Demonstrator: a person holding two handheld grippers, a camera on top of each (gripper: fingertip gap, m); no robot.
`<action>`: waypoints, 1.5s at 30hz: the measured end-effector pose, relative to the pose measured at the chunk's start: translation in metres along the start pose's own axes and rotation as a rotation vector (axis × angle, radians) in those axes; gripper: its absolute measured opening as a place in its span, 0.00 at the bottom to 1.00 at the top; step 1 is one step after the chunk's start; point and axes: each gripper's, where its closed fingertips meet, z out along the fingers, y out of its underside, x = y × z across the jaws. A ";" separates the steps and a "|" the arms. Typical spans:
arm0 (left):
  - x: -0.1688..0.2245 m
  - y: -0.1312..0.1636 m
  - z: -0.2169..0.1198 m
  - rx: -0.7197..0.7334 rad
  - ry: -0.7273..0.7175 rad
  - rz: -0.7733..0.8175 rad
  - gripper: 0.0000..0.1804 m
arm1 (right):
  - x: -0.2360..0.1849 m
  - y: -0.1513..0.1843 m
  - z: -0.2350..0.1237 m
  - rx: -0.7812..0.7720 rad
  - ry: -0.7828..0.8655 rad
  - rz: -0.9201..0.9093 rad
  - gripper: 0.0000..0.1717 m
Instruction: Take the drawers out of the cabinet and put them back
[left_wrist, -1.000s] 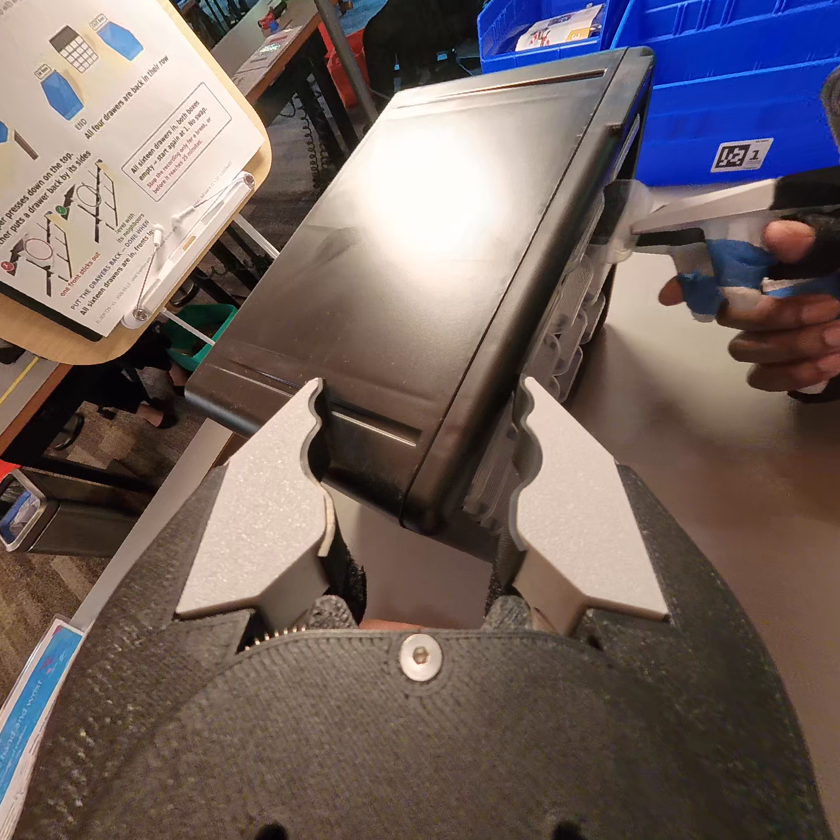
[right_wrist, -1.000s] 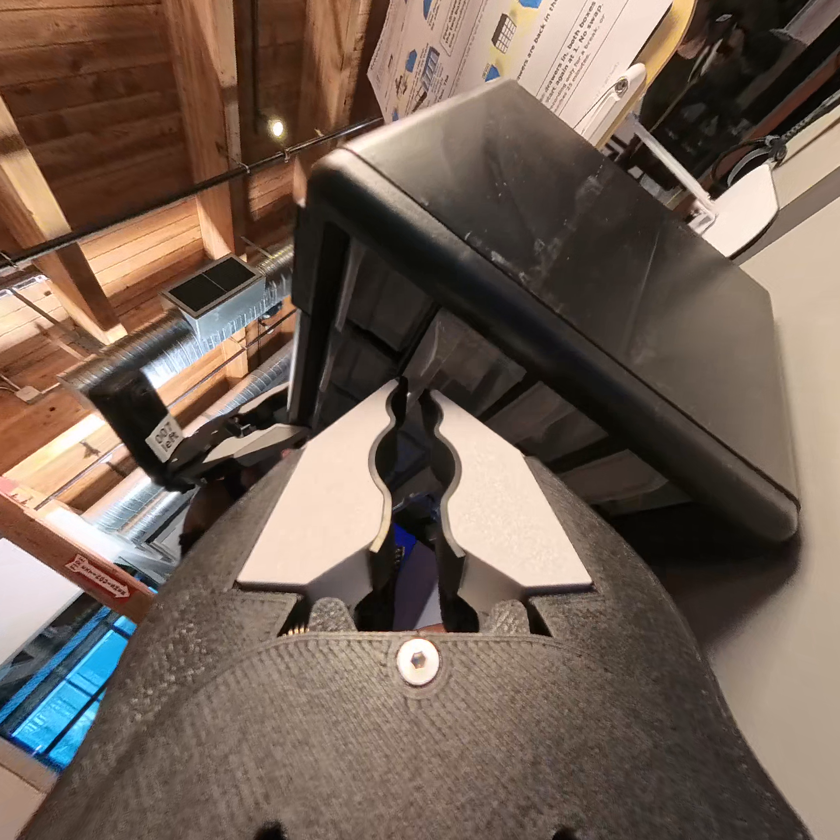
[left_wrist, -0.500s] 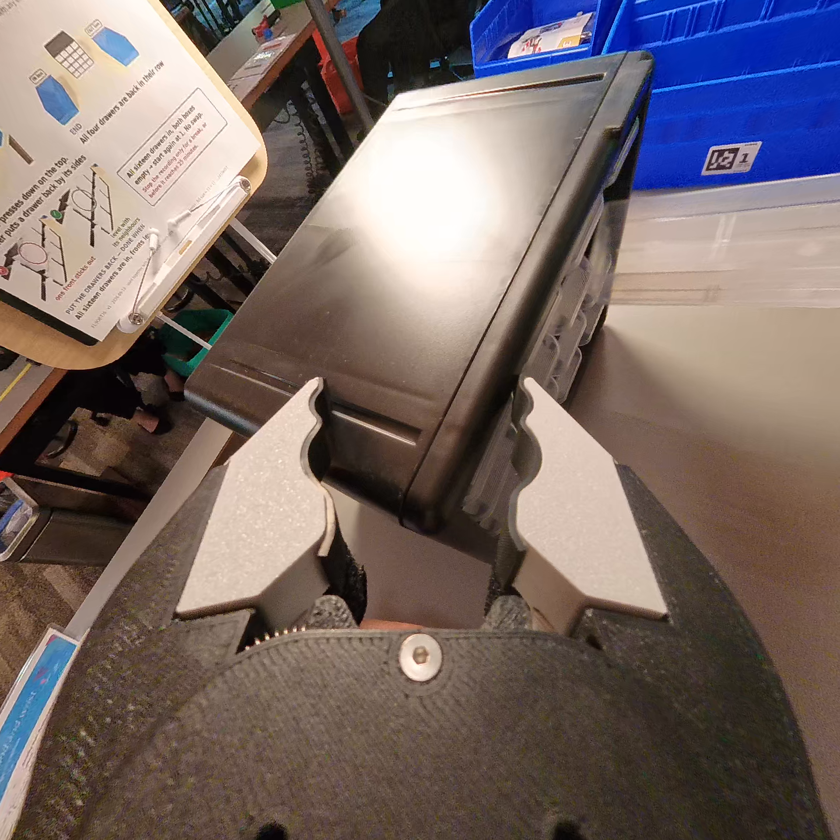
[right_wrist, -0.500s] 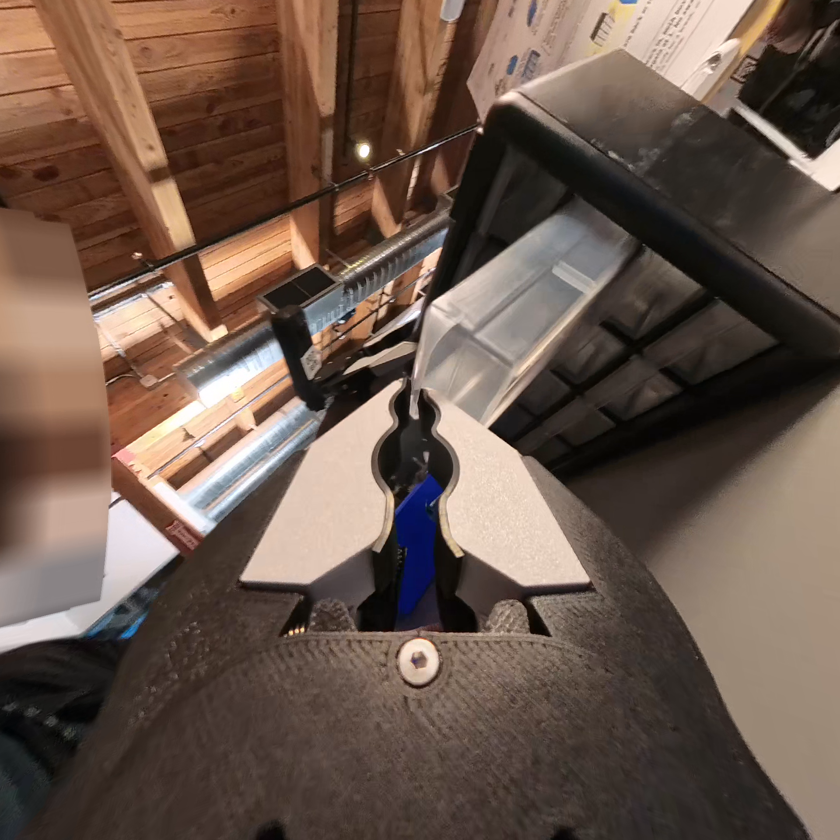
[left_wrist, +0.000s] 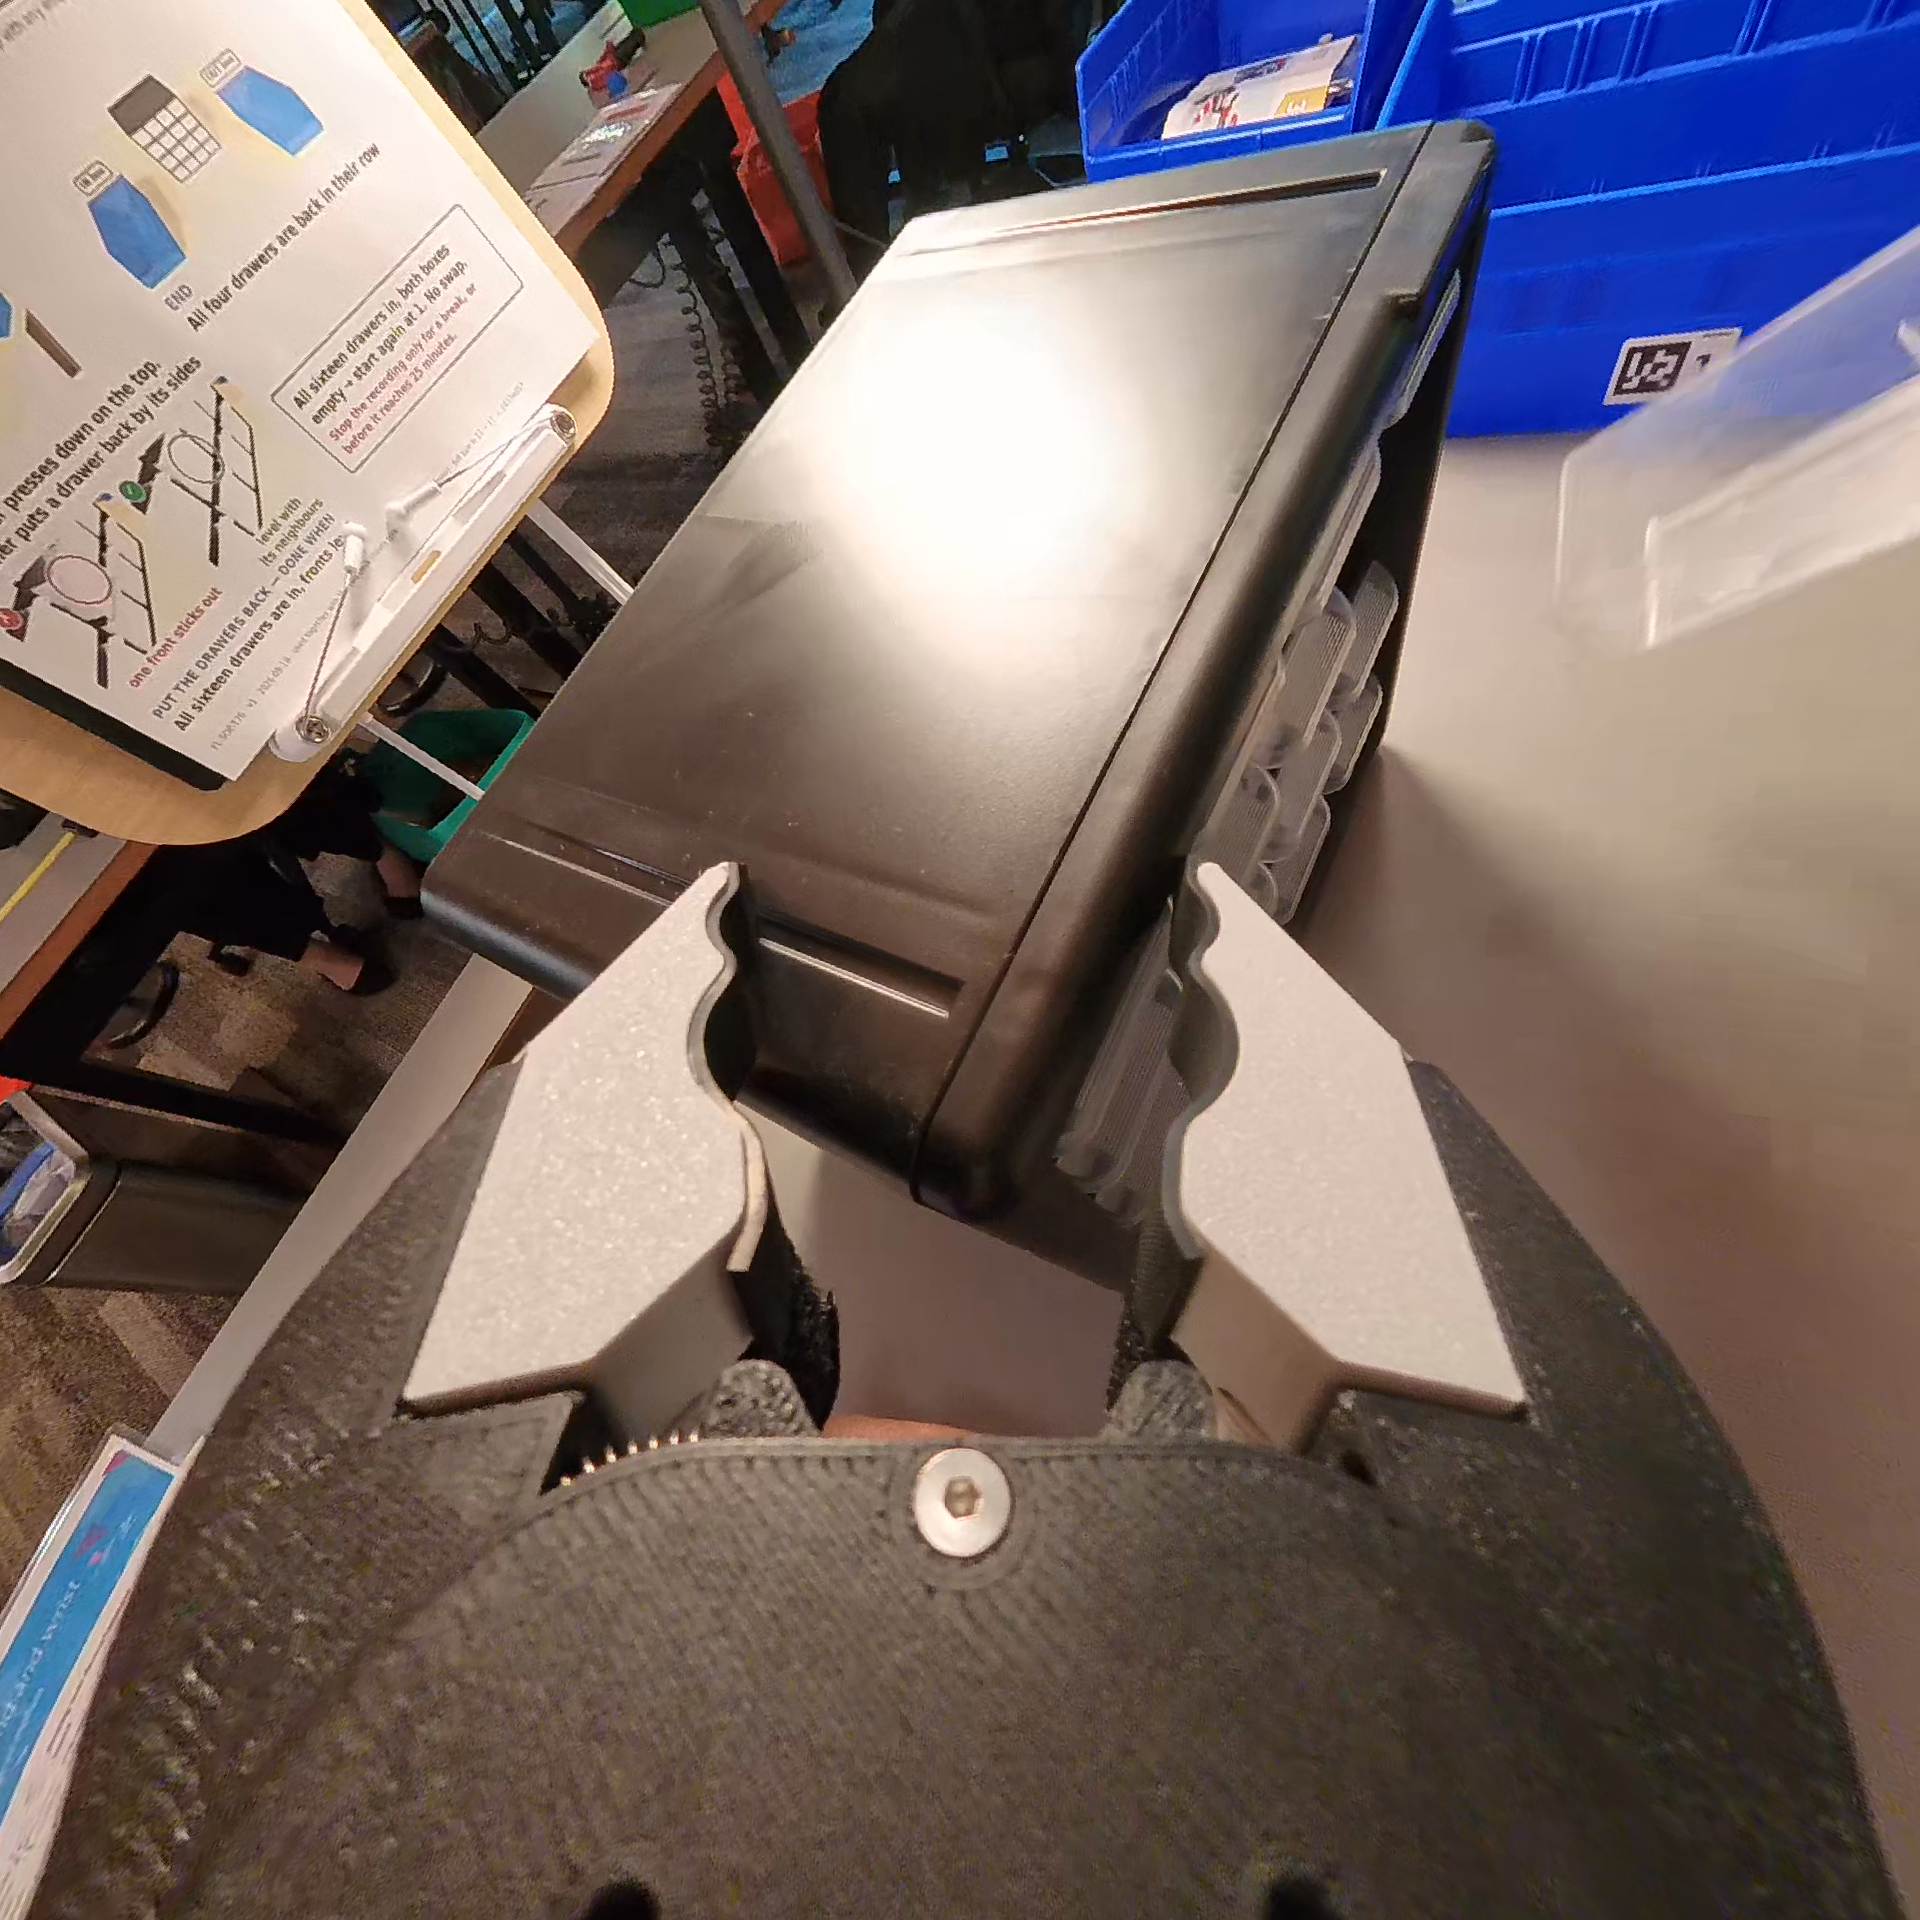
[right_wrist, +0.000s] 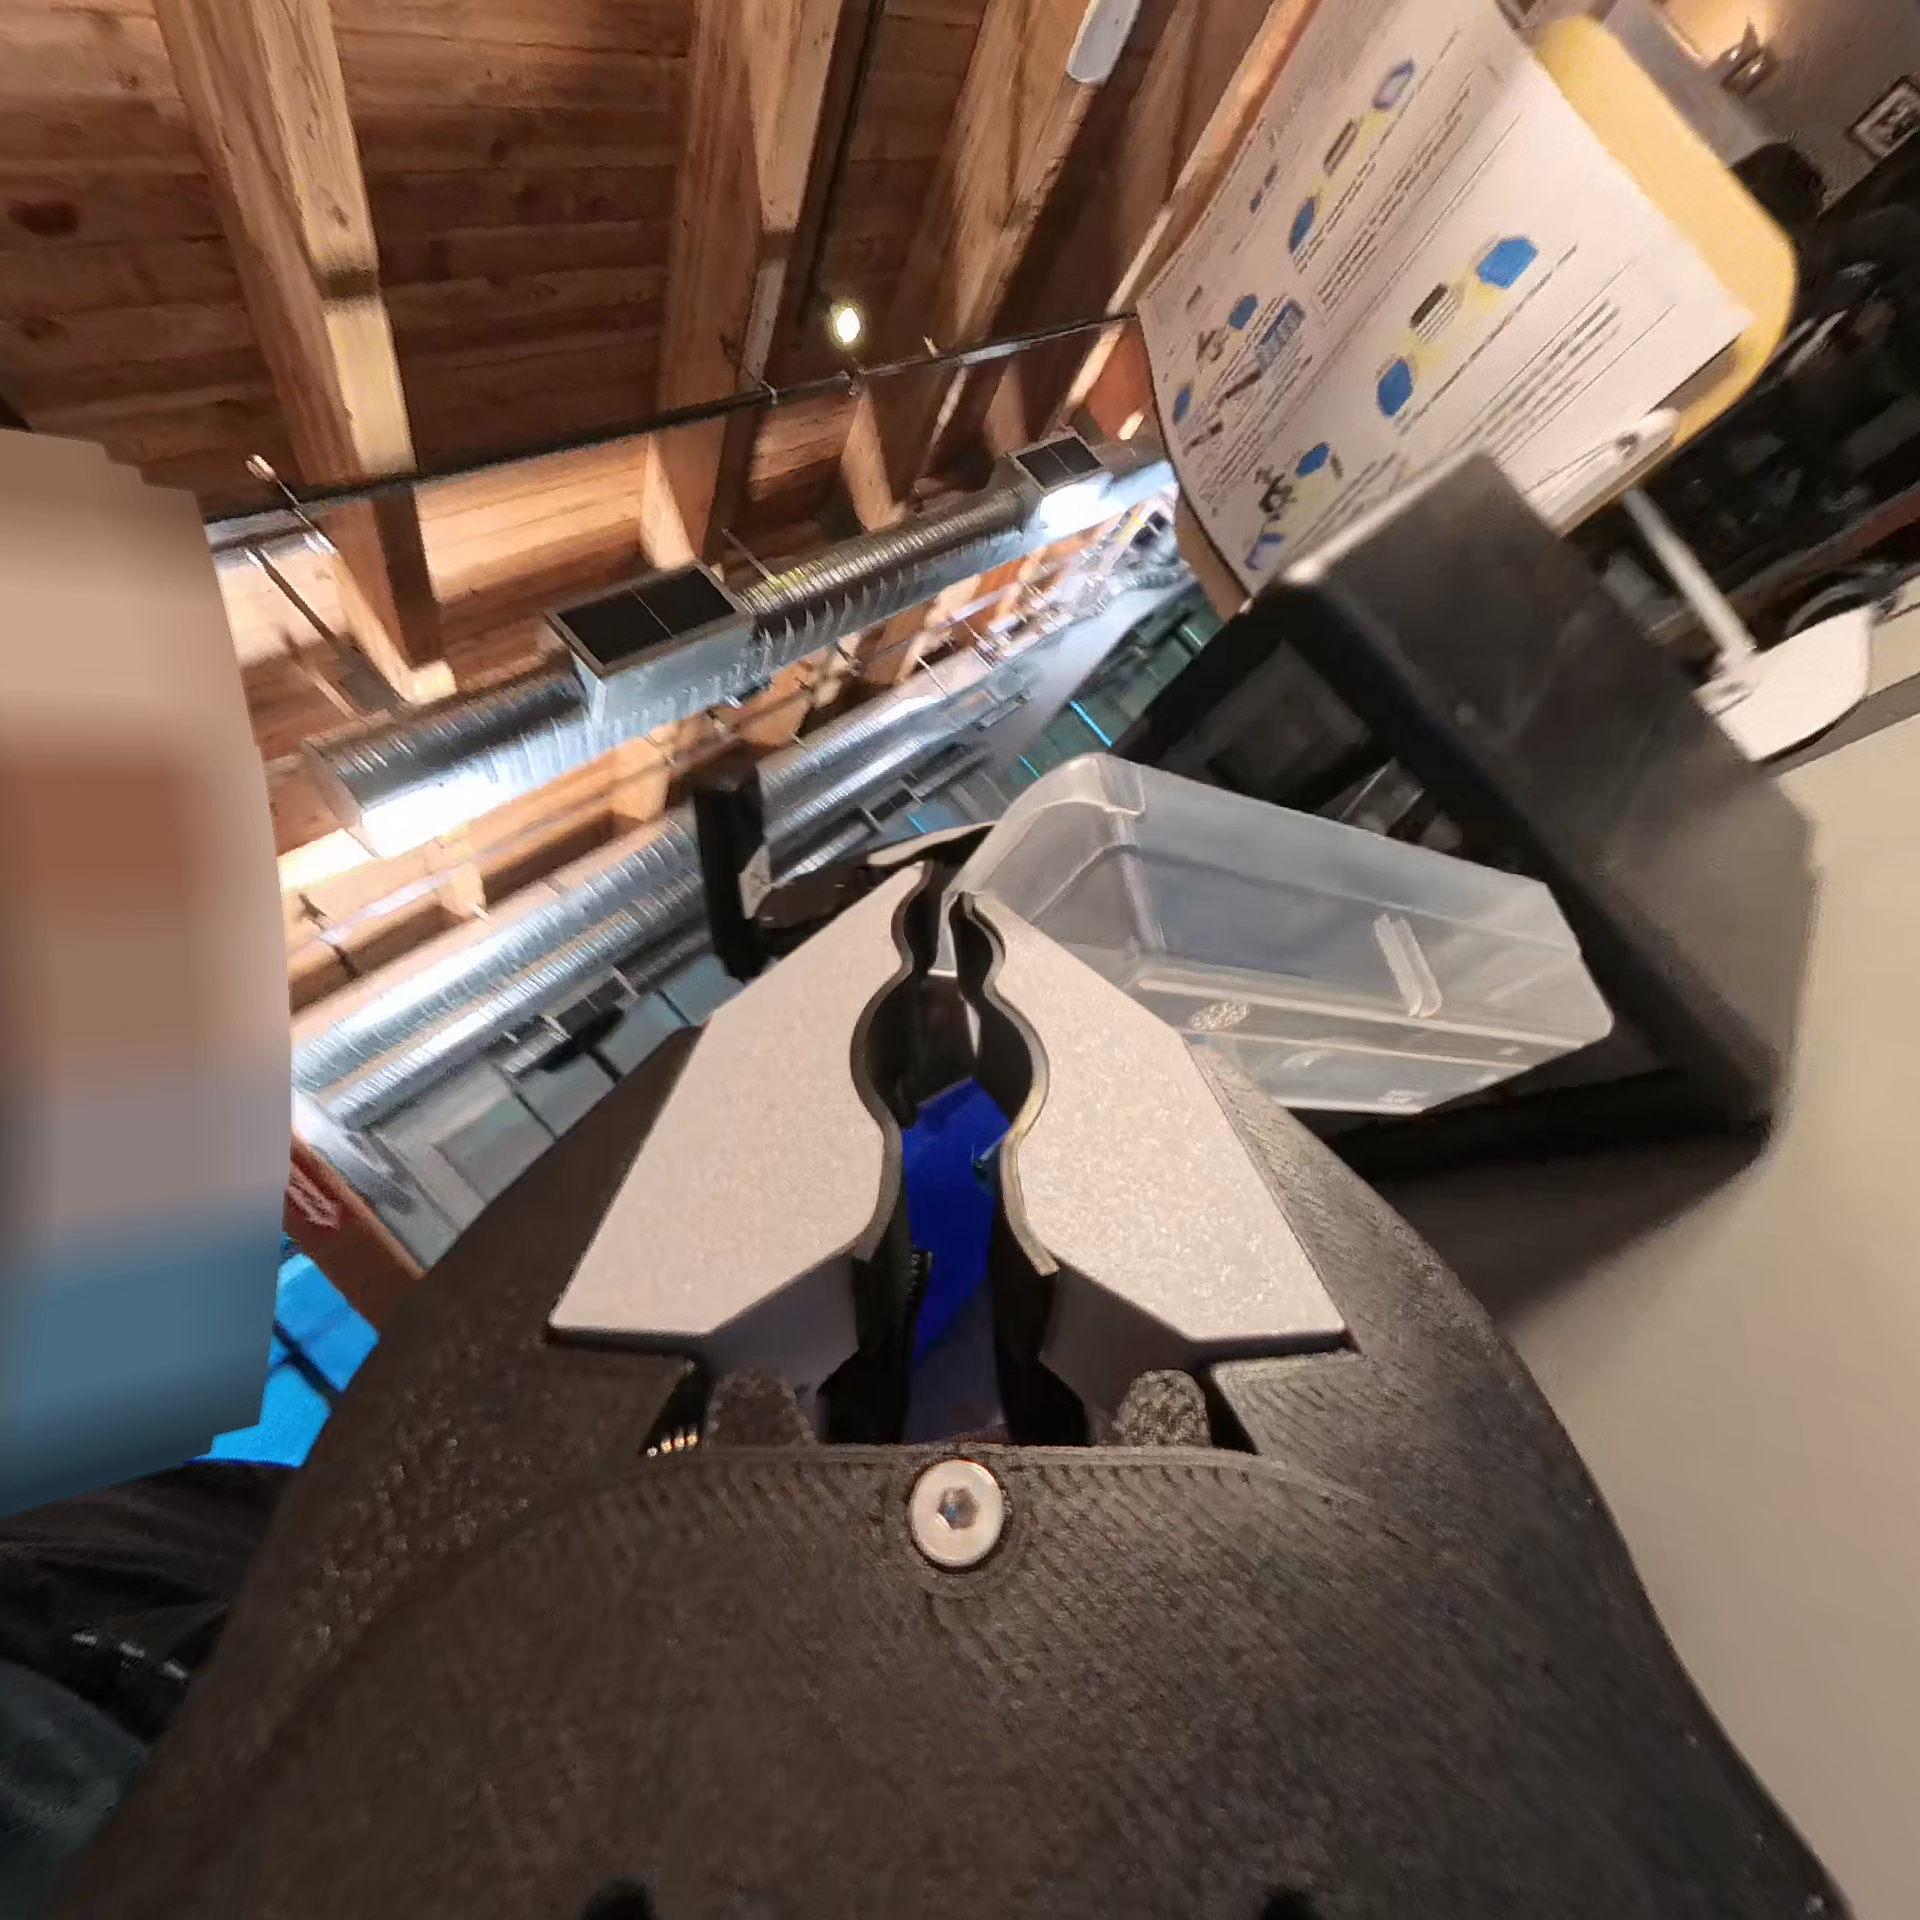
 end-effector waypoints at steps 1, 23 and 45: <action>0.000 0.000 0.000 -0.001 0.000 0.001 0.45 | 0.004 -0.013 -0.002 -0.028 0.029 -0.047 0.02; 0.000 0.000 0.000 0.000 0.000 0.003 0.46 | 0.206 -0.173 -0.077 -0.161 0.682 -0.022 0.01; 0.000 -0.001 0.001 -0.003 -0.005 0.011 0.45 | 0.217 -0.115 -0.197 -0.765 1.007 -0.209 0.23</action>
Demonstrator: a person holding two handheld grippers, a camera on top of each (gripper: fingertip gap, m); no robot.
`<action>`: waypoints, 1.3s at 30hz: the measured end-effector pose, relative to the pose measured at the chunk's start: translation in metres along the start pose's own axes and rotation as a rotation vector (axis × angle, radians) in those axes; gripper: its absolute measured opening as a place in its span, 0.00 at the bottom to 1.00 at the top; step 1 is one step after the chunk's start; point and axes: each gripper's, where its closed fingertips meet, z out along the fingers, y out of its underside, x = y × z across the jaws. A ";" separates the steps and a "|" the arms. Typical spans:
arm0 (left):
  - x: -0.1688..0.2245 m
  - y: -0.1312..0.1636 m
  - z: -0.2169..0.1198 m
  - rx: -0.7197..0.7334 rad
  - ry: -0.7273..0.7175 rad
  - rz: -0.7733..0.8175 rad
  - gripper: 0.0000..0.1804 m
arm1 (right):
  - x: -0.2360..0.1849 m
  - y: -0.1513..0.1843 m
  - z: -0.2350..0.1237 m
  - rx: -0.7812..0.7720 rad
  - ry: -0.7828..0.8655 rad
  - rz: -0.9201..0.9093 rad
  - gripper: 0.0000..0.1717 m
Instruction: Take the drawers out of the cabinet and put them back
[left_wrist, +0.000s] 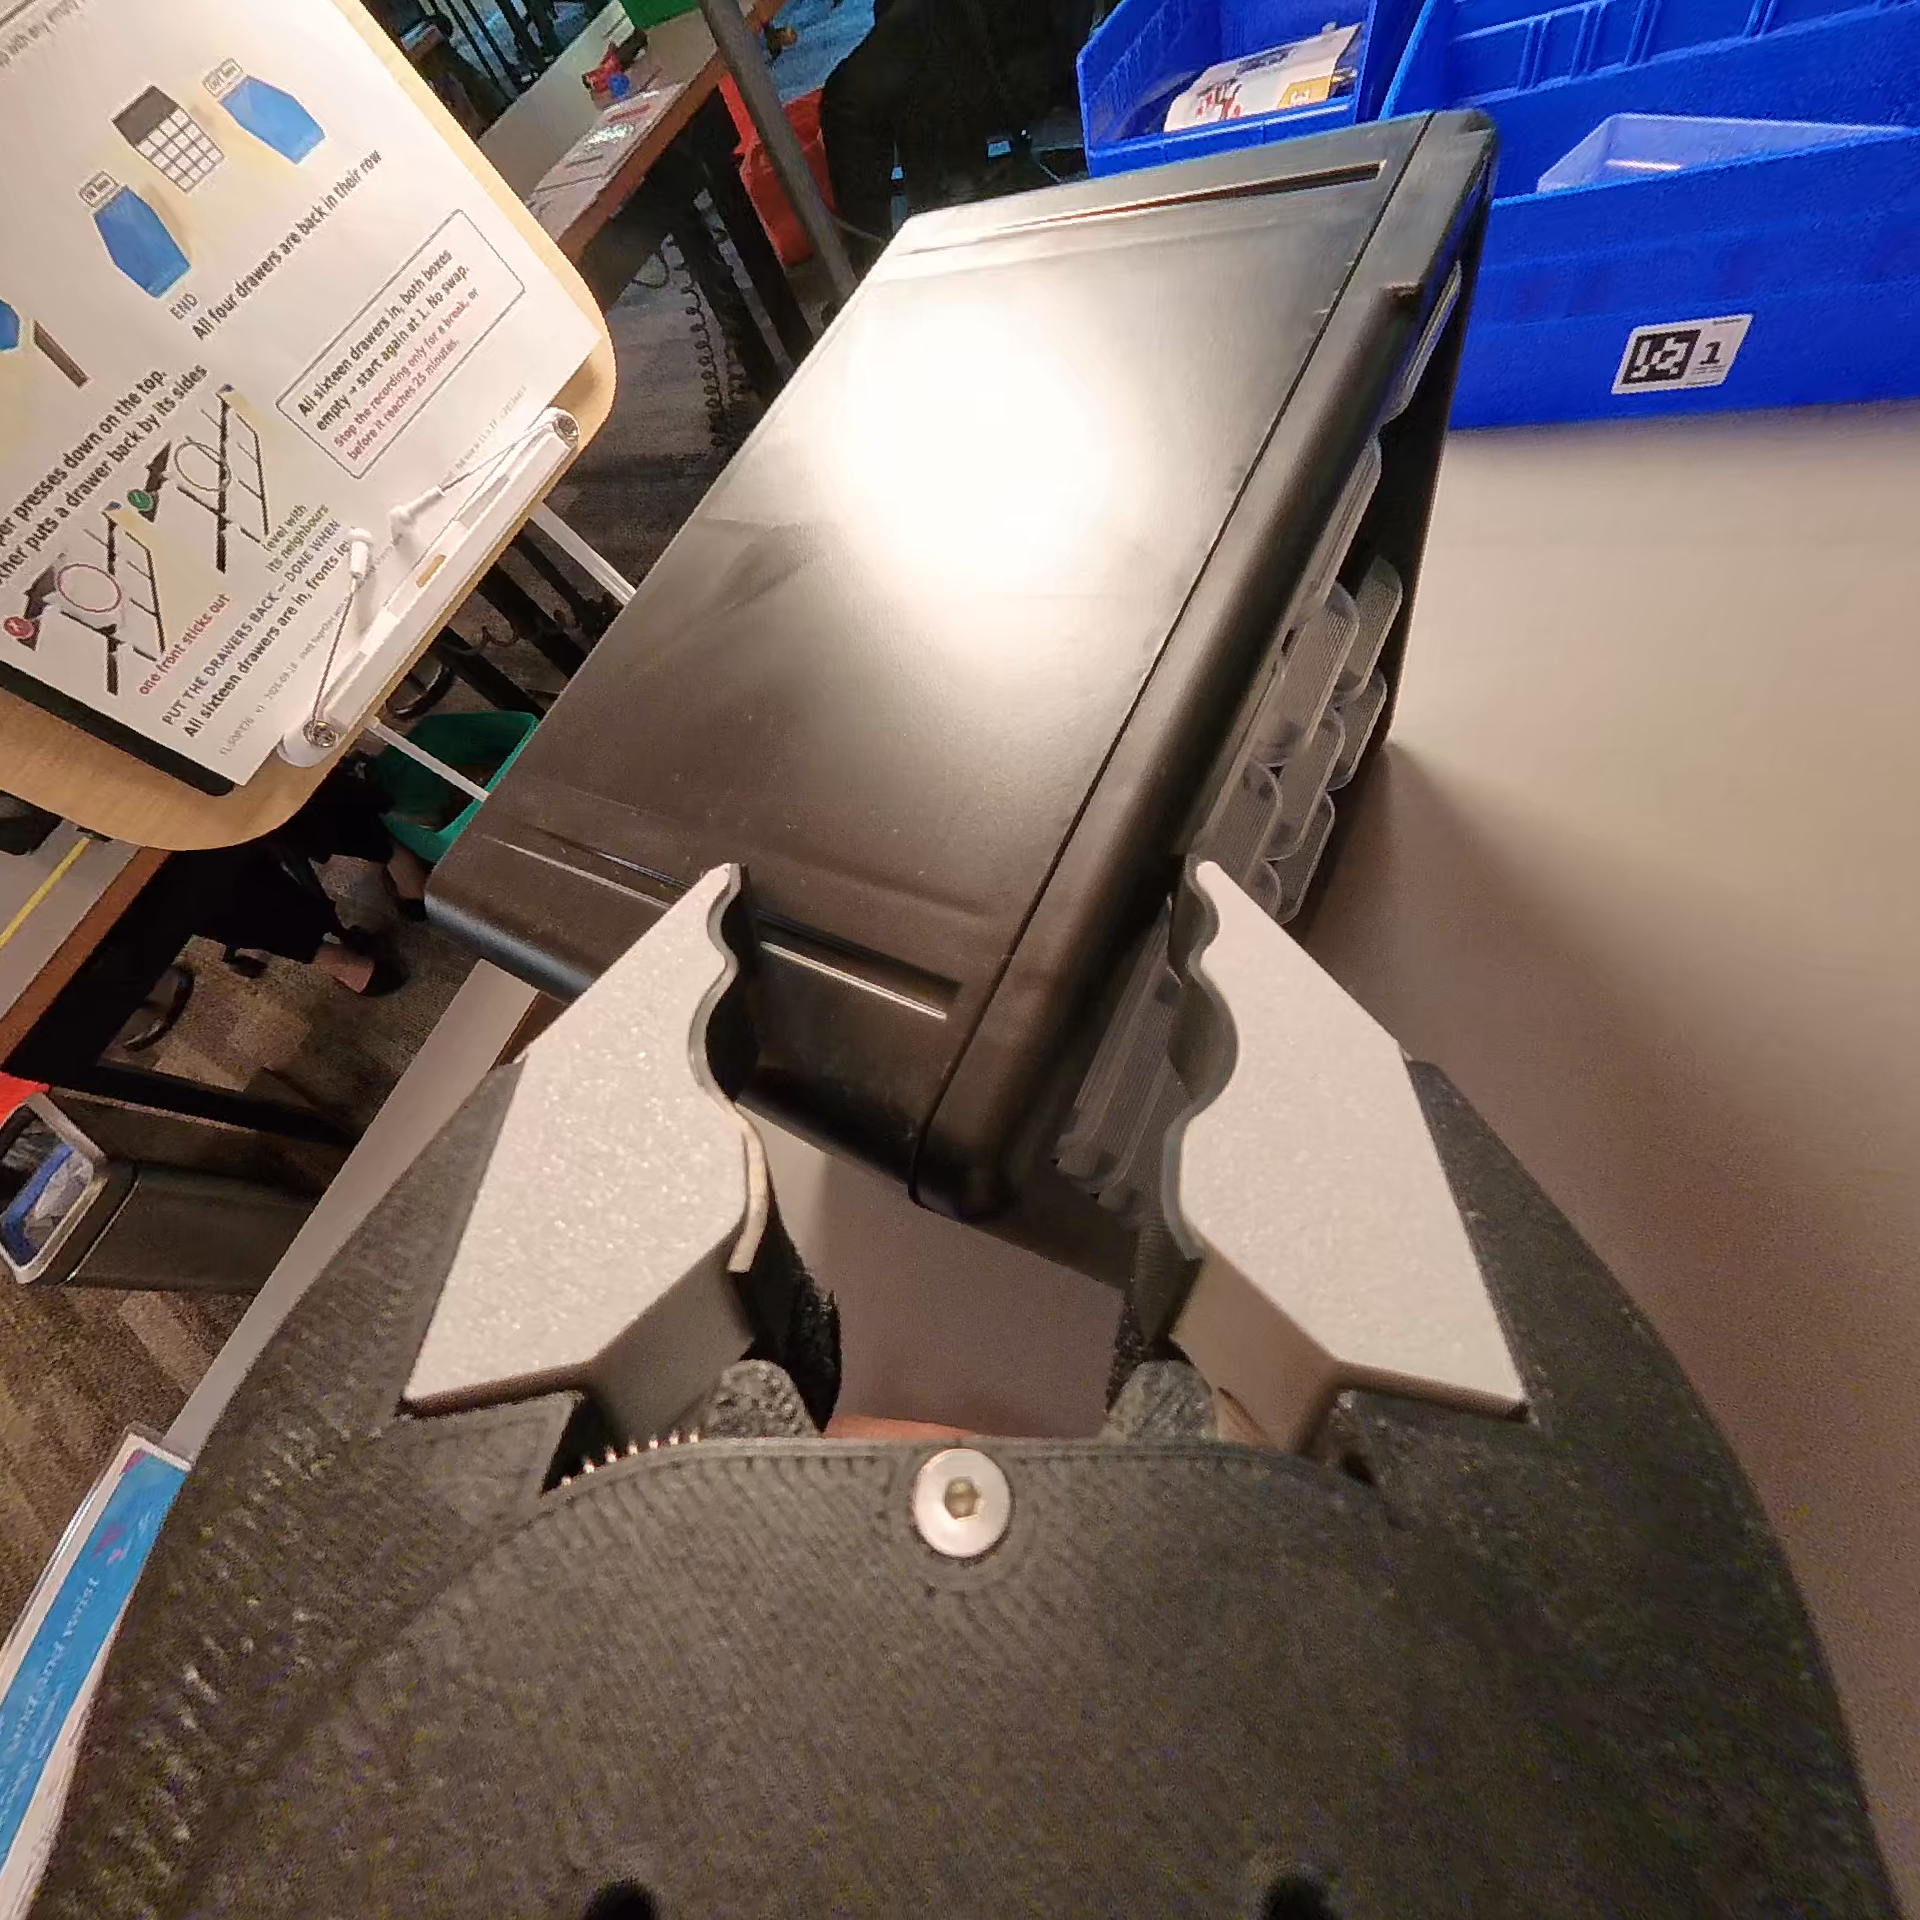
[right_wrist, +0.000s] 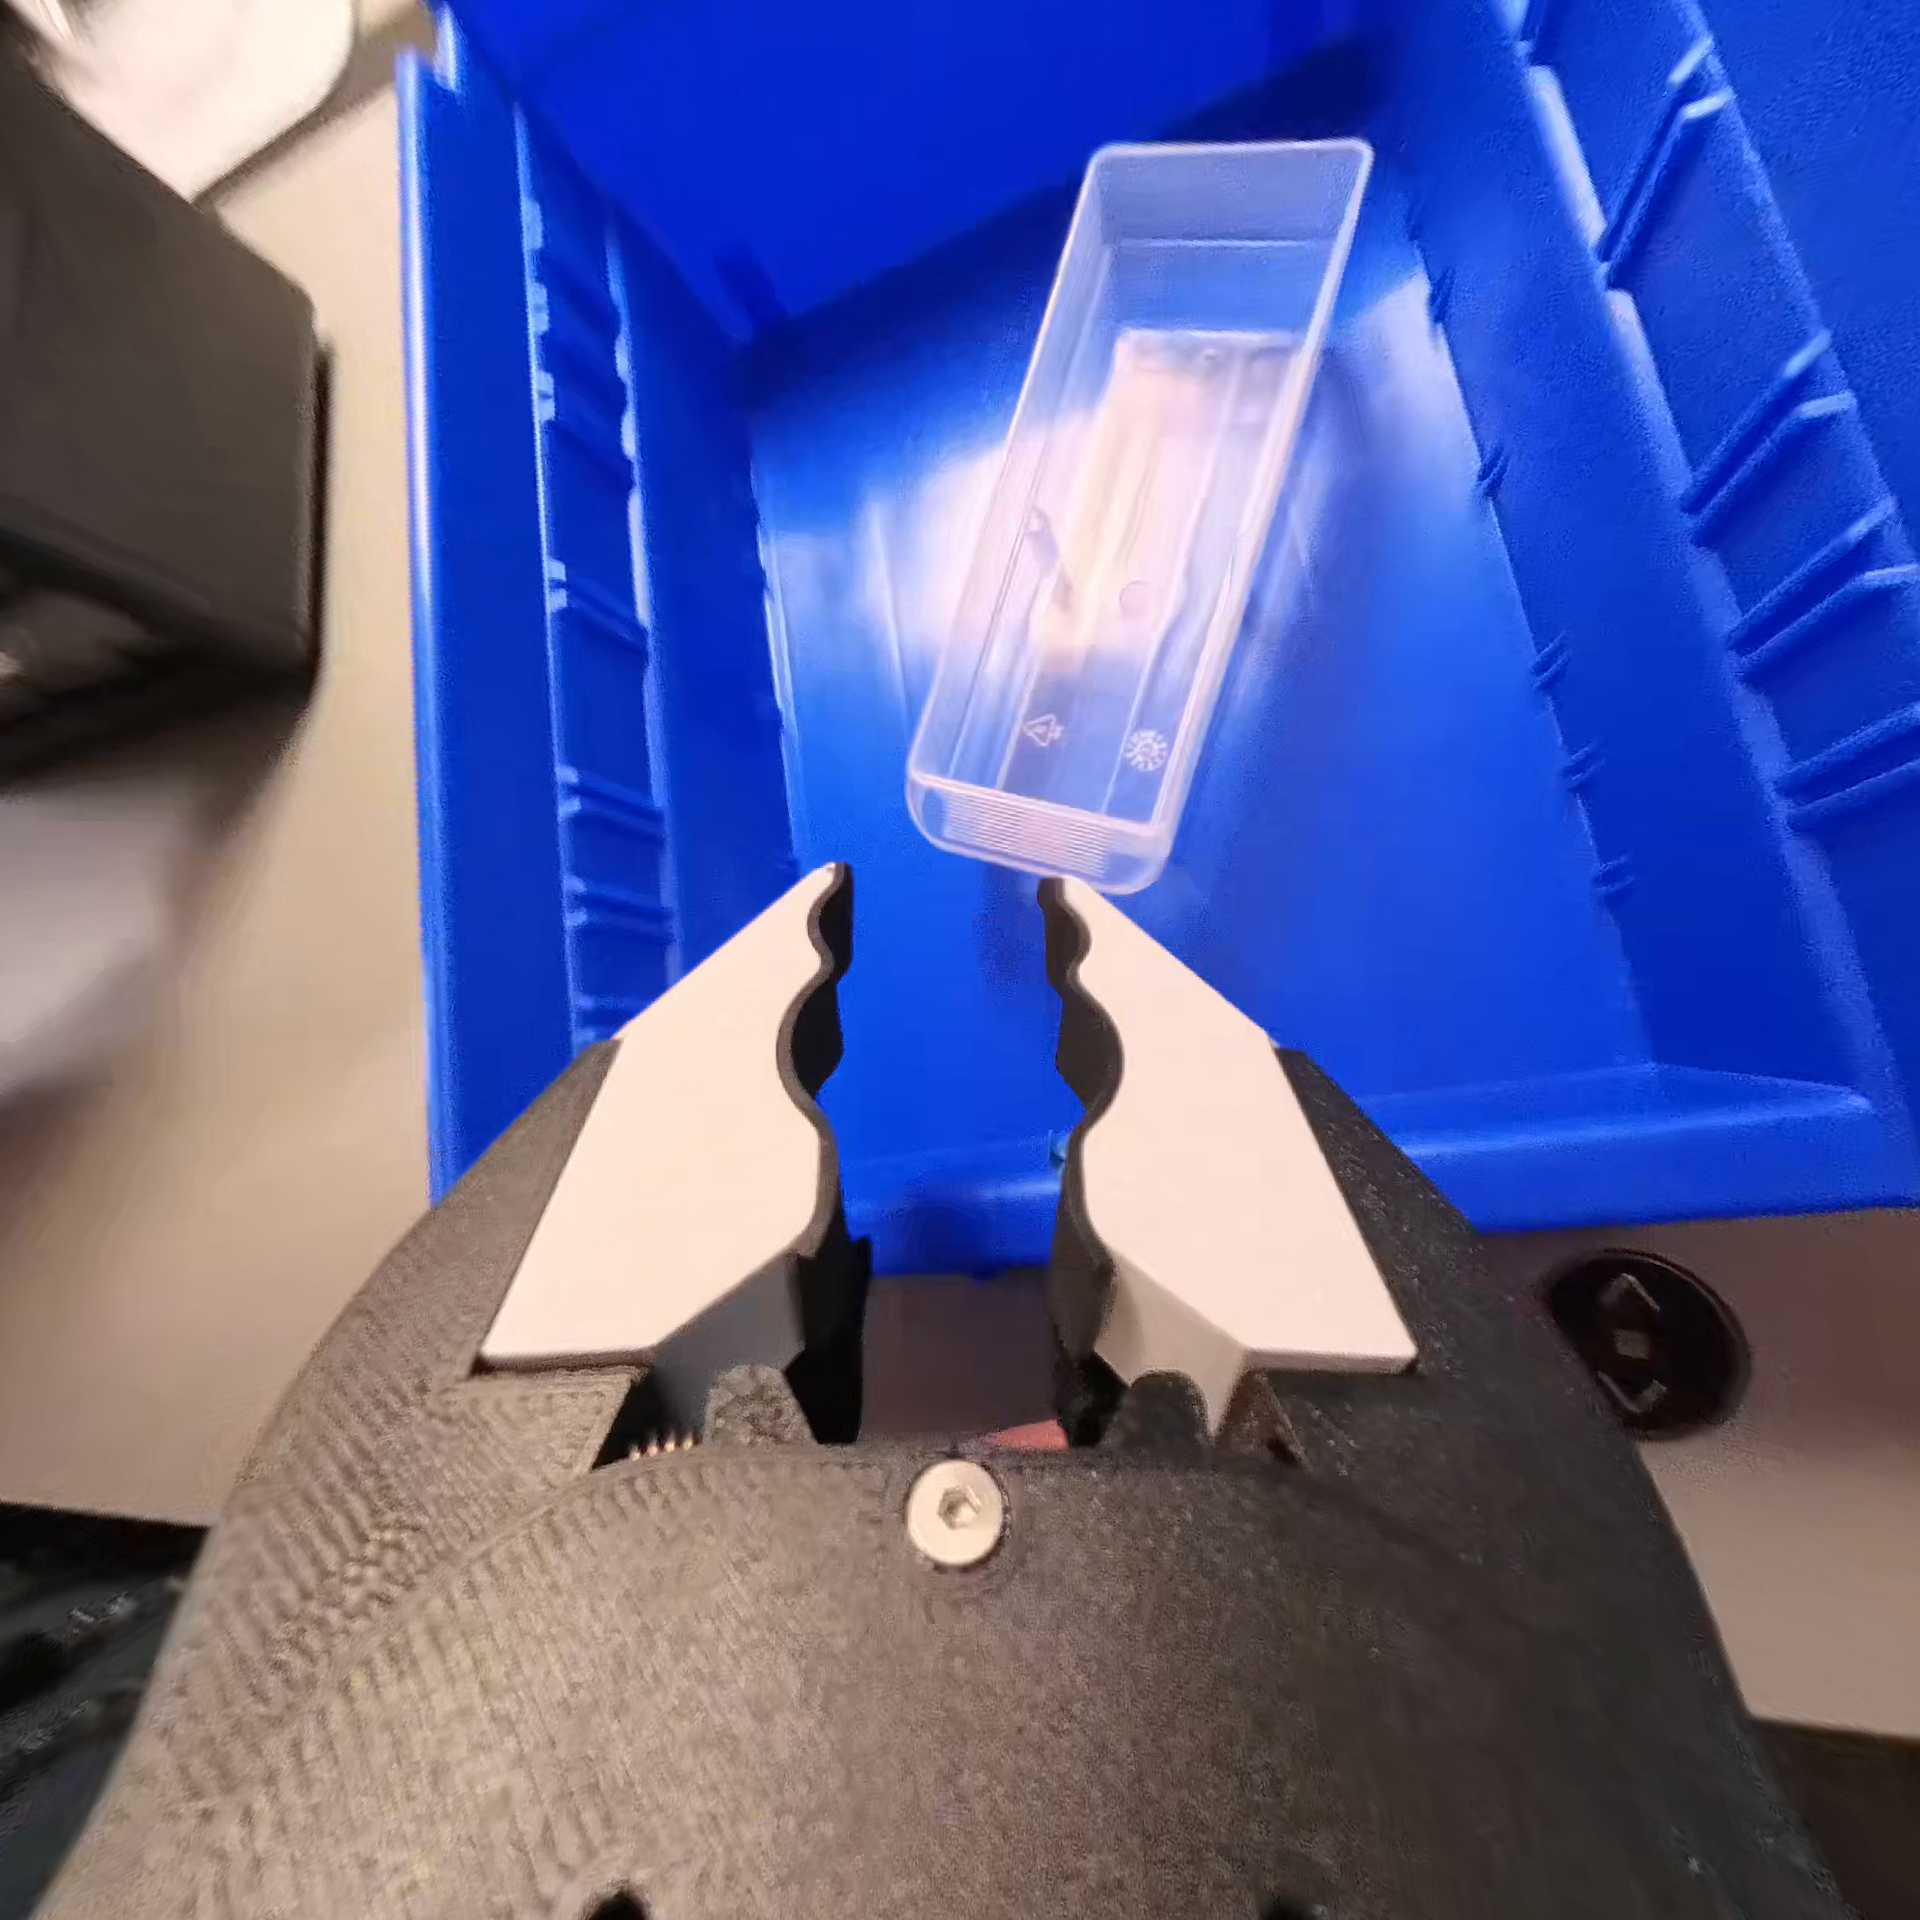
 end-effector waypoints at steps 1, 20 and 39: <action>0.000 0.000 0.000 0.000 0.001 0.001 0.45 | 0.000 0.003 -0.003 -0.019 0.021 -0.048 0.23; 0.000 0.000 0.000 -0.002 -0.001 0.010 0.44 | 0.020 -0.043 0.067 -0.291 0.317 -0.598 0.24; 0.000 0.000 0.000 -0.001 0.004 0.013 0.45 | 0.001 -0.080 0.085 -0.203 0.288 -0.546 0.24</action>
